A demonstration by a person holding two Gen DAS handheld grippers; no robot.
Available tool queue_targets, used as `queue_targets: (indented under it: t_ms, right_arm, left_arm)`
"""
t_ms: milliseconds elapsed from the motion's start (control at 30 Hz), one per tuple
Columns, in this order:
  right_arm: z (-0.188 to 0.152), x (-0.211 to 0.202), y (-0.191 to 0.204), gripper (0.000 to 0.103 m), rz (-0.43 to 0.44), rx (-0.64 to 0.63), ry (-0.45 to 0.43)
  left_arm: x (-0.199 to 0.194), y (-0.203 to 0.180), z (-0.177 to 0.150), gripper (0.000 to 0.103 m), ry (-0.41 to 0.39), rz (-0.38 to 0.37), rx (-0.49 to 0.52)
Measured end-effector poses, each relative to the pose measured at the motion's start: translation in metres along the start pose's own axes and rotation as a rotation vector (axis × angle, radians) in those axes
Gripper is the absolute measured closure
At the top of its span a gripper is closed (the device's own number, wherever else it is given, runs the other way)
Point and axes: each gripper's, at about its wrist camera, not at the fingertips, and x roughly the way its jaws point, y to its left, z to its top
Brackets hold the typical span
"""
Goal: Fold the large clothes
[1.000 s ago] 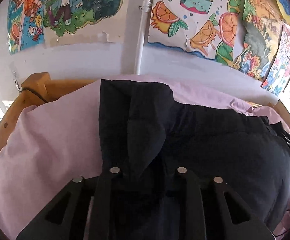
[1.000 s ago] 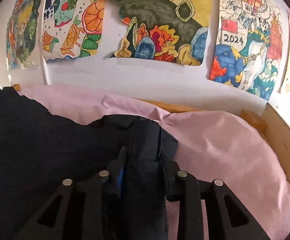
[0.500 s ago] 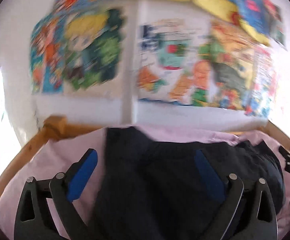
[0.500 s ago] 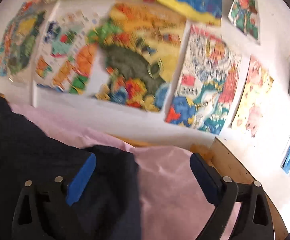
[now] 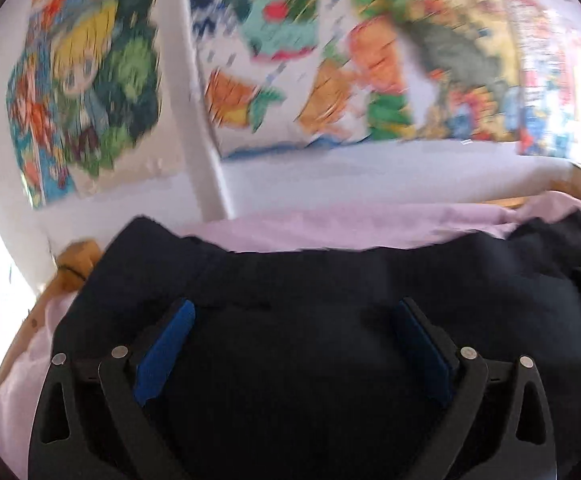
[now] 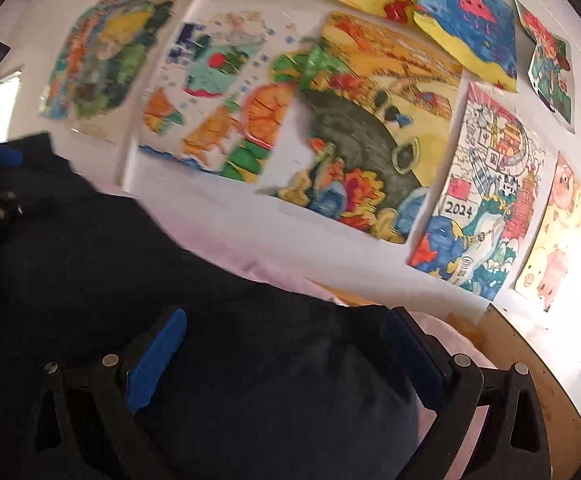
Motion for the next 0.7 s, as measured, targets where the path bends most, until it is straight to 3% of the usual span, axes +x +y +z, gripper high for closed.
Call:
queue_targets:
  t_ms: [233, 433, 700]
  right_arm:
    - [-0.020, 0.066, -0.019, 0.002, 0.175, 0.136, 0.148]
    - [-0.036, 0.092, -0.022, 0.000, 0.290, 0.224, 0.199]
    - [-0.056, 0.125, -0.031, 0.000, 0.406, 0.346, 0.273]
  left_arm:
    - [0.035, 0.026, -0.009, 0.001, 0.029, -0.078, -0.094]
    - [0.050, 0.036, -0.018, 0.001, 0.049, -0.134, -0.139]
    - [0.068, 0.036, -0.020, 0.001, 0.087, -0.152, -0.162]
